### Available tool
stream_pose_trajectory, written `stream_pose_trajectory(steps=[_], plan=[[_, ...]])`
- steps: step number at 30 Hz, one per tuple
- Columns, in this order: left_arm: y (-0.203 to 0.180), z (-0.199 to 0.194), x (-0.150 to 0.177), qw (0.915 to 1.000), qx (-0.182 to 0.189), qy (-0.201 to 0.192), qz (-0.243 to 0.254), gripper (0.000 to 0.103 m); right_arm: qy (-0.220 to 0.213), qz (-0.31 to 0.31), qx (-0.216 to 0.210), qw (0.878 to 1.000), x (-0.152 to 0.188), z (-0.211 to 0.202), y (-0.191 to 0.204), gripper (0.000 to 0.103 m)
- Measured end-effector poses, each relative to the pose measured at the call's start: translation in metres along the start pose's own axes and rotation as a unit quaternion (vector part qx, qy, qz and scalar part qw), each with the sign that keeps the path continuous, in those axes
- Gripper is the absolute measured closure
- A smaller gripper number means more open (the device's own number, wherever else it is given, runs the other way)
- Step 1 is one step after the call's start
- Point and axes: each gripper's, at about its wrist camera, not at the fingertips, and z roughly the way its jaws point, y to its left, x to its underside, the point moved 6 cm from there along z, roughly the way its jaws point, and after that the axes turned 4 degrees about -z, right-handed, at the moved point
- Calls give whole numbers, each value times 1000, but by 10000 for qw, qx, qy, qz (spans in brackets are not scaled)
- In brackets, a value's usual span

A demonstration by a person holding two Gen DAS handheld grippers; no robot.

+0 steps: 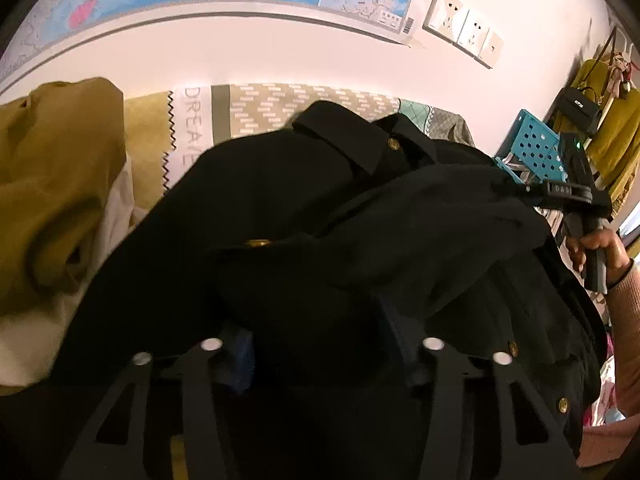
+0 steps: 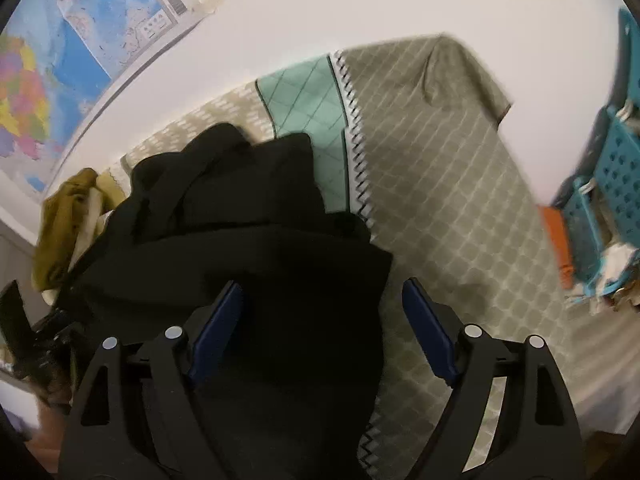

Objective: Fold large clothes

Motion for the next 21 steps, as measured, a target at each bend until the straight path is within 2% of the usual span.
stream_pose_trajectory(steps=[1,2,3,4,6,8,9,10,11,12,13,14,15,16,18,19,21], plan=[[4,0,-2,9999,-98,0,-41,73,22,20,-204,9998,2,3,2,51],[9,0,-5,9998,-203,19,-83,77,17,-15,-255,9997,2,4,3,70],[13,0,-7,9997,-223,39,-129,82,-29,-196,-308,9993,1,2,8,84],[19,-1,-9,9995,-117,68,-271,82,-84,-255,-326,9991,-2,-1,10,91],[27,-6,-13,9990,40,51,-440,82,-296,-457,-158,9984,-8,-15,15,92],[29,-9,-16,9994,-68,-15,-351,77,-454,-582,107,9972,-13,-23,13,94],[29,-8,-16,9995,-112,10,-300,71,-420,-529,123,9976,-15,-21,10,93],[27,-6,-15,9994,-167,30,-289,71,-318,-443,98,9985,-13,-16,6,91],[28,-2,-14,9993,-250,80,-266,69,-101,-428,167,9989,-9,-5,3,83],[28,1,-13,9991,-302,138,-250,63,-30,-416,333,9986,-8,0,0,73],[29,4,-12,9985,-434,208,-264,57,-39,-331,495,9982,-6,1,-3,55],[30,5,-11,9978,-586,215,-231,56,-119,-209,628,9977,-6,-1,-5,45],[30,2,-11,9975,-658,185,-178,53,-230,-147,705,9971,-7,-6,-5,45],[30,-5,-12,9973,-726,68,-122,45,-441,-182,774,9959,-9,-17,1,45],[31,-25,-13,9971,-731,-201,-112,33,-805,-494,825,9921,-10,-38,23,41],[32,-40,-13,9965,-724,-418,-89,33,-996,-709,776,9895,-11,-48,41,36],[40,-71,-10,9927,-897,-804,-87,28,-1069,-1237,485,9853,-7,-56,77,35]])
